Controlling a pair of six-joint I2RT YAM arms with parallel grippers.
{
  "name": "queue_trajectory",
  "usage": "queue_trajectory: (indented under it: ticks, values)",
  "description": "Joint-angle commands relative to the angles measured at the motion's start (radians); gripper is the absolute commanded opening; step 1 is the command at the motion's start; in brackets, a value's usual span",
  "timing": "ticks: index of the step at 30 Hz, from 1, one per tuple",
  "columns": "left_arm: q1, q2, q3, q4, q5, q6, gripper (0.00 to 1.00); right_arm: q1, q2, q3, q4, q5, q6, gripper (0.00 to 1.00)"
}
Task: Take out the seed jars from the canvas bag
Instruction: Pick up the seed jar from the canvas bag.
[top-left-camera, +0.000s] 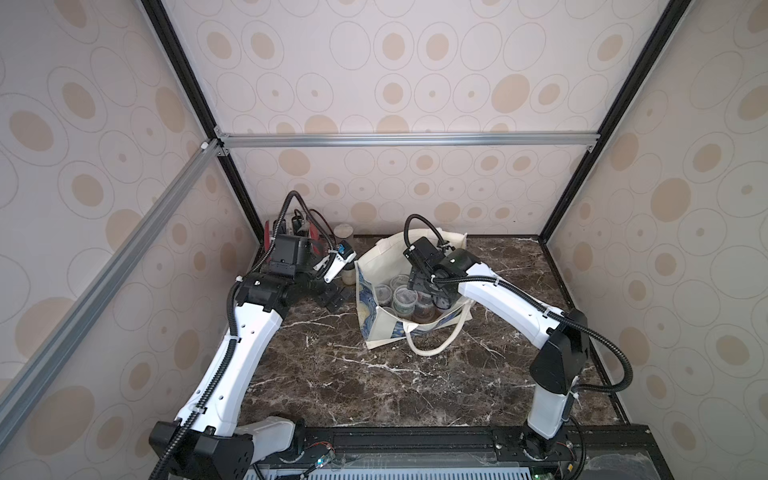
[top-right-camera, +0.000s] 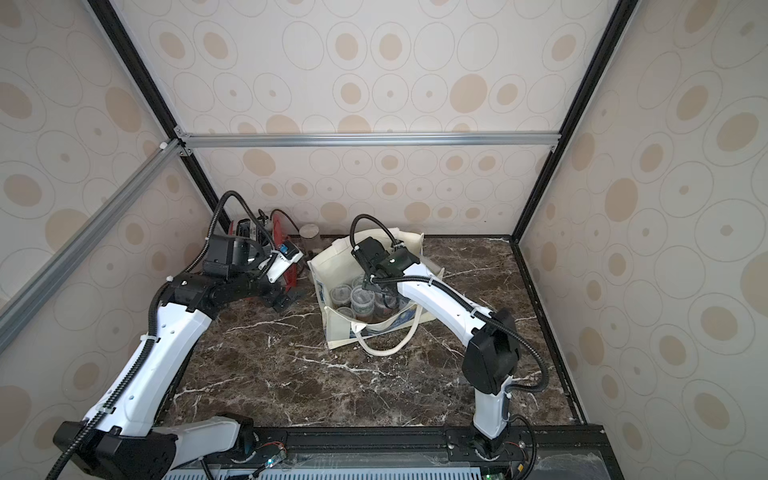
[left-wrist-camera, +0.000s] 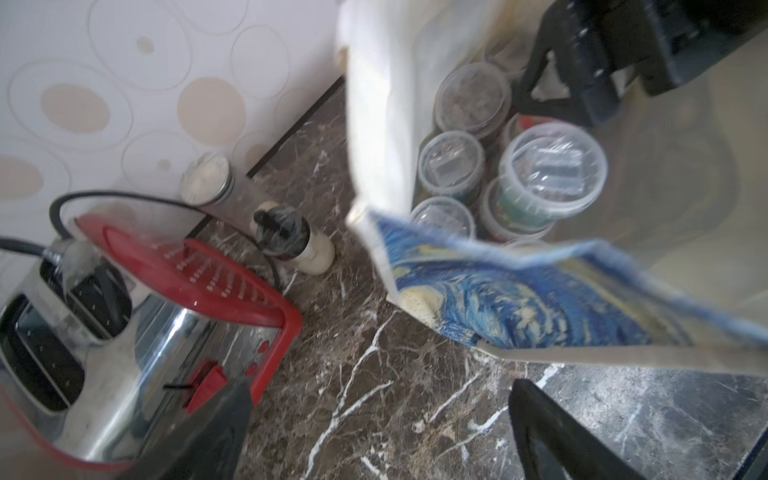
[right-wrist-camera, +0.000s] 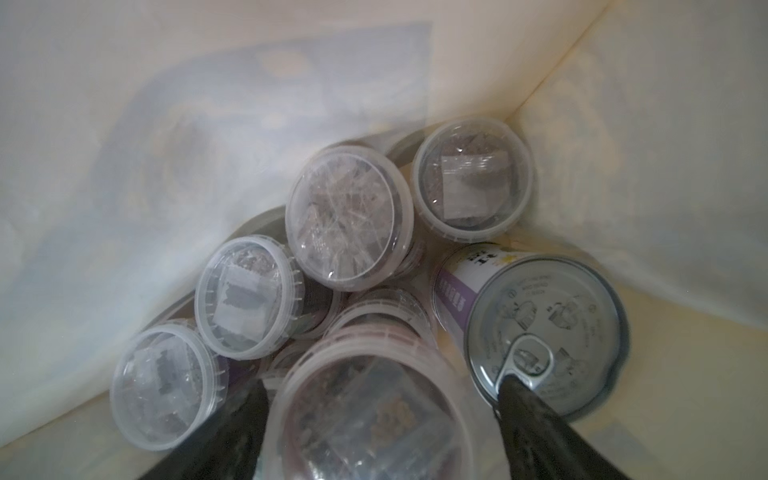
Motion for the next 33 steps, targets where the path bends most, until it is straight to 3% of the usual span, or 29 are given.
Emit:
queue_trajectory:
  ticks: [1, 11, 24, 33]
  values:
    - [0.039, -0.027, -0.058, 0.04, 0.01, 0.003, 0.98, 0.001, 0.03, 0.03, -0.04, -0.02, 0.024, 0.86]
    - [0.105, -0.085, -0.23, 0.103, 0.08, -0.03, 0.98, 0.001, 0.012, 0.059, 0.004, -0.061, -0.069, 0.68]
    - [0.148, -0.101, -0.495, 0.164, 0.021, 0.044, 0.98, -0.002, -0.095, 0.087, 0.001, -0.062, -0.188, 0.65]
    - [0.185, -0.107, -0.564, 0.213, 0.06, 0.02, 0.98, 0.0, -0.168, 0.176, 0.005, -0.23, -0.279, 0.64]
